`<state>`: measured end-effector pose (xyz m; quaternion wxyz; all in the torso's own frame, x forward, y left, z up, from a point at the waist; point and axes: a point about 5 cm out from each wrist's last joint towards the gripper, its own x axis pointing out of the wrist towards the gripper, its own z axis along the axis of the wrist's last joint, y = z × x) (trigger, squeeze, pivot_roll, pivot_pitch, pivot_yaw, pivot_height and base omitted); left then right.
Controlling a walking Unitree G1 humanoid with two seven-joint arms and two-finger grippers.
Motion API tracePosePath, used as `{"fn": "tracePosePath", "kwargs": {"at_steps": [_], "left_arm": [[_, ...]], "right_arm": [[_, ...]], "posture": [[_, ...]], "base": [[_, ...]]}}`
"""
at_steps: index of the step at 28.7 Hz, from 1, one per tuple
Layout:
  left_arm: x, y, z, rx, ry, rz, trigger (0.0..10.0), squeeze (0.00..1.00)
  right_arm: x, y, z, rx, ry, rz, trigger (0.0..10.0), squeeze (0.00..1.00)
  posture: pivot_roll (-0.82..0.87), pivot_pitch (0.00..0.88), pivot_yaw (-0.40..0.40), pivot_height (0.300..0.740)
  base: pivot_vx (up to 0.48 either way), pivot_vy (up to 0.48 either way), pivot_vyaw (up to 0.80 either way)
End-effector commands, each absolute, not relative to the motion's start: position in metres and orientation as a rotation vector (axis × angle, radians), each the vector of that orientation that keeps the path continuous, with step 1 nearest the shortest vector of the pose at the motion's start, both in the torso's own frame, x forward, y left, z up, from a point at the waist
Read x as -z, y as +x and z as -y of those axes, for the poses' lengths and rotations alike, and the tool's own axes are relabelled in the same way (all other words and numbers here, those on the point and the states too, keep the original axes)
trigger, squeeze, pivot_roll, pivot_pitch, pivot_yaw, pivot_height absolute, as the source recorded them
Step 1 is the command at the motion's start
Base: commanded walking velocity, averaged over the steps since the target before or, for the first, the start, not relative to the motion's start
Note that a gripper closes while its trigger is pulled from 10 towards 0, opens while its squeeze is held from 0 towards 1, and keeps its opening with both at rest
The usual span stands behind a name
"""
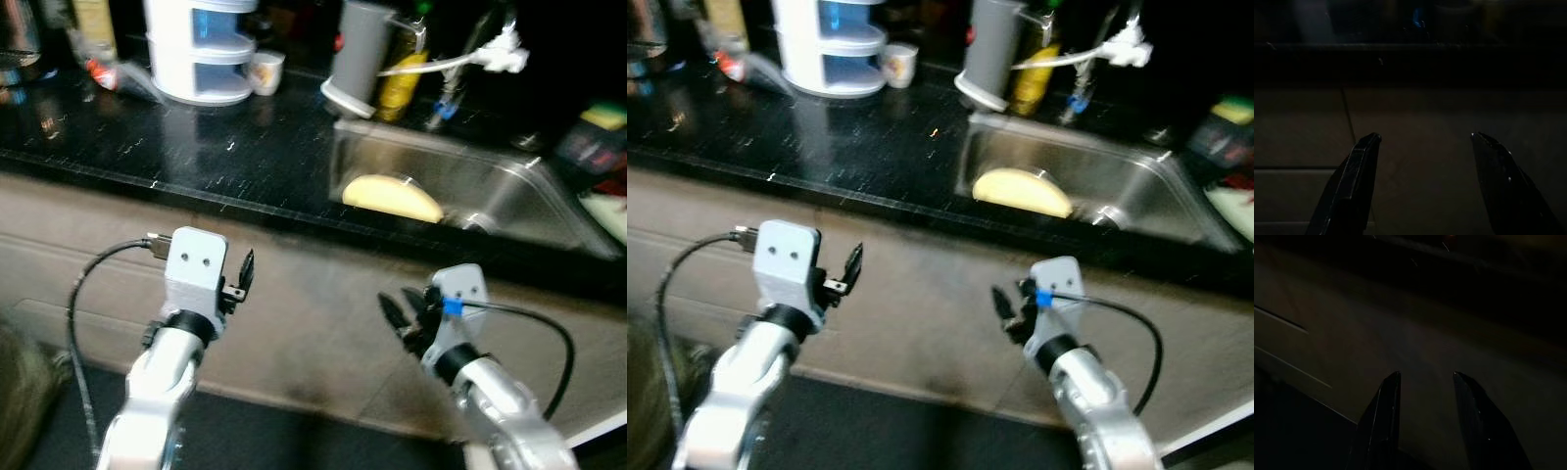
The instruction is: Kitchen organization
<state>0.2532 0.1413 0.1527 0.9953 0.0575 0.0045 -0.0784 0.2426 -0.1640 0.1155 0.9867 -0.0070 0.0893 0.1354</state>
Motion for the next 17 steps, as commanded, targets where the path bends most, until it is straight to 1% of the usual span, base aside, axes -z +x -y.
{"fn": "tracePosePath", "kwargs": {"at_steps": [1,6,17], "left_arm": [[-0.146,0.252,-0.141,0.174,0.098,-0.052,10.0,0.00],[-0.136,0.248,-0.144,0.194,0.089,-0.106,10.0,0.00],[-0.136,0.252,-0.144,0.216,0.055,-0.103,10.0,0.00]], "right_arm": [[-0.103,0.239,0.166,-0.234,-0.030,-0.237,10.0,0.00],[-0.096,0.235,0.167,-0.188,-0.006,-0.276,10.0,0.00],[-0.095,0.237,0.164,-0.177,-0.008,-0.276,10.0,0.00]], "posture": [[0.11,0.030,-0.178,0.740],[0.11,0.038,-0.177,0.740],[0.12,0.030,-0.172,0.740]], "base": [[0.000,0.000,0.00],[0.000,0.000,0.00],[0.000,0.000,0.00]]}}
